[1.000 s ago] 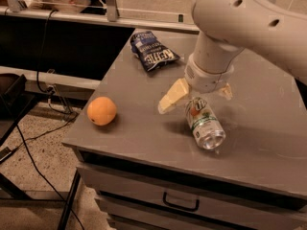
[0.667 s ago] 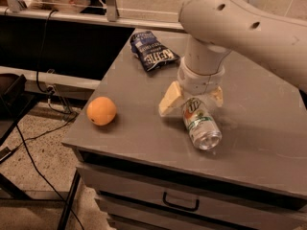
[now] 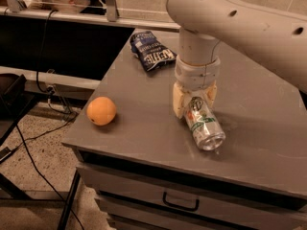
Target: Place 7up can upright
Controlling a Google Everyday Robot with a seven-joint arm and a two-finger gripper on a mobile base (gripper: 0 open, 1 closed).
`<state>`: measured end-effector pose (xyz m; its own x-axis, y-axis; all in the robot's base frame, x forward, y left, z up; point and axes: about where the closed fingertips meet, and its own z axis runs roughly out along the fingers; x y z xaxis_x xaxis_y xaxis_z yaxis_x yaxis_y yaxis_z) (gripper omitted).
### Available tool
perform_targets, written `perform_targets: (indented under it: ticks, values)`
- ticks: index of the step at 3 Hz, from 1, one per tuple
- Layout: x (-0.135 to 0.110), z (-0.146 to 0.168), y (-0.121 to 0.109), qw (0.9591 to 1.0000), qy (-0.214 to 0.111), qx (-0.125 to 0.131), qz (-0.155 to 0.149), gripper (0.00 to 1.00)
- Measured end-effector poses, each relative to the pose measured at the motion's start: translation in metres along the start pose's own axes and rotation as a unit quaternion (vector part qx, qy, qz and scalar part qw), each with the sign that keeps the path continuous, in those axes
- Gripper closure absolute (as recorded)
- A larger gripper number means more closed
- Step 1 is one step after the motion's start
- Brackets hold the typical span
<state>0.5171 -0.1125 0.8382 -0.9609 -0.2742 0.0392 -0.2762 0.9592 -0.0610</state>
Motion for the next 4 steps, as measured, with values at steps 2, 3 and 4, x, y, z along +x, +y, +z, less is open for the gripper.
perform_targets:
  ticks: [2, 3, 4]
  values:
    - [0.0, -0.024, -0.003, 0.9961, -0.01, -0.007, -0.088, 1.0]
    - [0.0, -0.058, -0.017, 0.9782, -0.124, -0.038, -0.162, 1.0]
    - [0.016, -0.068, -0.023, 0.9541, -0.215, -0.09, -0.188, 1.0]
